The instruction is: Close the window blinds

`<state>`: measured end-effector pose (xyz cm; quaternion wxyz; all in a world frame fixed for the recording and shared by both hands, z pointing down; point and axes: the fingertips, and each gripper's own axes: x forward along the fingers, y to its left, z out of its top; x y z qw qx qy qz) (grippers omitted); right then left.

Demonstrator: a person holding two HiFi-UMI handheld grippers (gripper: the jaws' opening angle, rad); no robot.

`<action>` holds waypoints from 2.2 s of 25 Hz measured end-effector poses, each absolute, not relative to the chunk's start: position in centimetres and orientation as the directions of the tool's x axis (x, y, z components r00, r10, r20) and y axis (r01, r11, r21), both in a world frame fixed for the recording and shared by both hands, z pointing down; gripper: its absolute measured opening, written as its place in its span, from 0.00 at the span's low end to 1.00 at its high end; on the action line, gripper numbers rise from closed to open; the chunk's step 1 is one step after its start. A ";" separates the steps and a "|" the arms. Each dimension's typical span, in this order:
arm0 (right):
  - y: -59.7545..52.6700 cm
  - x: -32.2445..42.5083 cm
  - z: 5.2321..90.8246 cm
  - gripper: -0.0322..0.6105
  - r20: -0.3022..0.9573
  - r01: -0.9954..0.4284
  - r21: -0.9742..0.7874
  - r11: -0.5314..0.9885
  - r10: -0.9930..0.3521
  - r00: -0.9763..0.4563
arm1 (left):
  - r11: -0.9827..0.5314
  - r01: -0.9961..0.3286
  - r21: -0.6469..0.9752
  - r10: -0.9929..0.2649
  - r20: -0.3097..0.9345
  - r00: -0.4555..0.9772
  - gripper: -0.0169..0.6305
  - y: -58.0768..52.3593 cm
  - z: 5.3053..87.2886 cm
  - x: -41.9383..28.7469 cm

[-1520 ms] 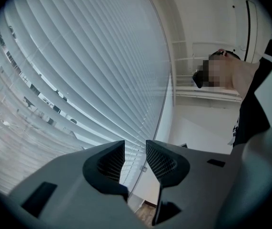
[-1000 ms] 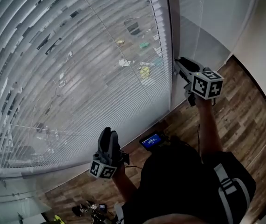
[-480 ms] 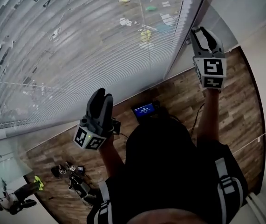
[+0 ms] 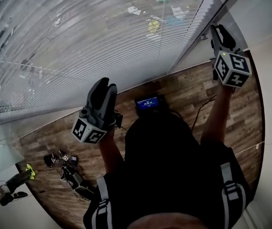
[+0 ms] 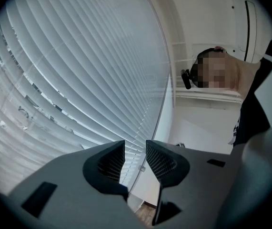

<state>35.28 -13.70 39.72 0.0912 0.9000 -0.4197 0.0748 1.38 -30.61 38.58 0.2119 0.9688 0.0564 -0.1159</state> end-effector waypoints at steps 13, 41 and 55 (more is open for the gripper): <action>-15.0 35.5 38.3 0.26 0.223 -0.767 0.227 -0.600 -0.735 0.641 | -0.901 0.157 0.405 0.053 -0.256 0.965 0.24 -31.2 37.1 1.0; -14.2 35.1 39.9 0.29 0.181 -0.776 0.164 -0.609 -0.755 0.631 | -0.896 0.172 0.409 0.078 -0.236 0.969 0.24 -30.9 39.5 1.8; -14.6 35.7 41.8 0.26 0.205 -0.700 0.401 -0.591 -0.688 0.697 | -0.895 0.165 0.414 0.072 -0.232 0.970 0.24 -31.5 41.1 2.6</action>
